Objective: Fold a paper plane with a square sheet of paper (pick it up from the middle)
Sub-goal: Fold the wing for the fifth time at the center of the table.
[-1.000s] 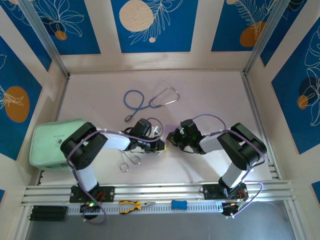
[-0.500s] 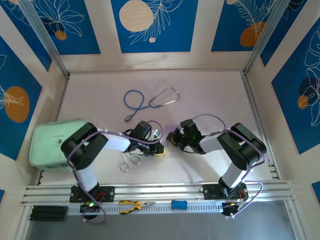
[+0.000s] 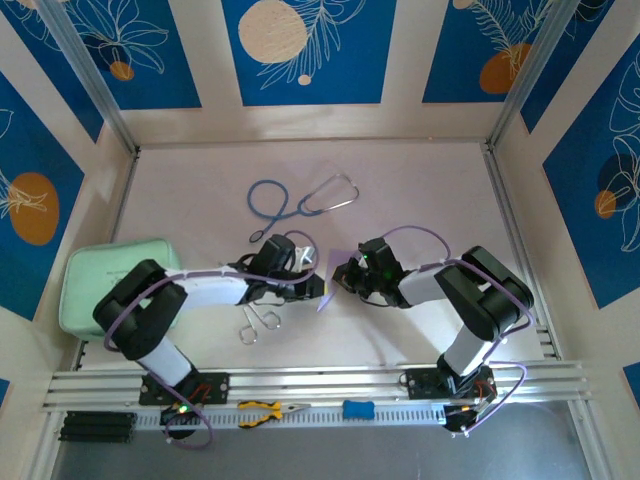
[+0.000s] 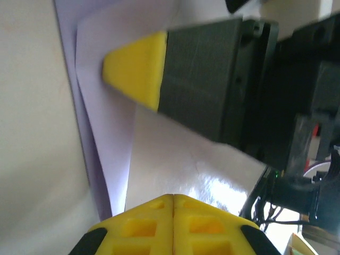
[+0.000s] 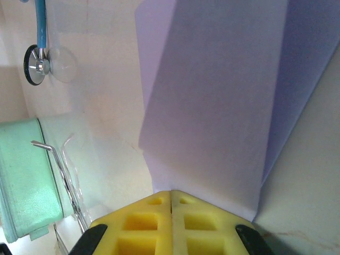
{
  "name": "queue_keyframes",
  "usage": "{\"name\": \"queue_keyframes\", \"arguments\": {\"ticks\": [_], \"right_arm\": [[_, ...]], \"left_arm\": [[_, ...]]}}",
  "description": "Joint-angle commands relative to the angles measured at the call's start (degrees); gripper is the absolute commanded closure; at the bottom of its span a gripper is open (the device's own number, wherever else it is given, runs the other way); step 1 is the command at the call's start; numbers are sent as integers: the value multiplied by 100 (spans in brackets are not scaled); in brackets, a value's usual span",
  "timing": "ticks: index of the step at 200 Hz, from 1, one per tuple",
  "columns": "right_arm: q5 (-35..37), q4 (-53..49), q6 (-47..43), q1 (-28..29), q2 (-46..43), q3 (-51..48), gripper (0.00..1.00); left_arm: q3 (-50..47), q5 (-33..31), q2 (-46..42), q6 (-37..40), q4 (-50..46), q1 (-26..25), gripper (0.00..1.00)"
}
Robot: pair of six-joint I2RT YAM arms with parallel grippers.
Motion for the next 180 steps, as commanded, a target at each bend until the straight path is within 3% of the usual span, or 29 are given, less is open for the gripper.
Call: {"name": "queue_keyframes", "arguments": {"ticks": [1, 82, 129, 180], "right_arm": [[12, -1002, -199, 50, 202, -182, 94], [-41, -940, -209, 41, 179, -207, 95], [-100, -928, -245, 24, 114, -180, 94], [-400, -1164, -492, -211, -222, -63, 91]], "left_arm": [[371, -5, 425, 138, -106, 60, 92], [746, 3, 1144, 110, -107, 58, 94], [698, 188, 1396, 250, -625, -3, 100], [615, 145, 1453, 511, -1144, -85, 100]]}}
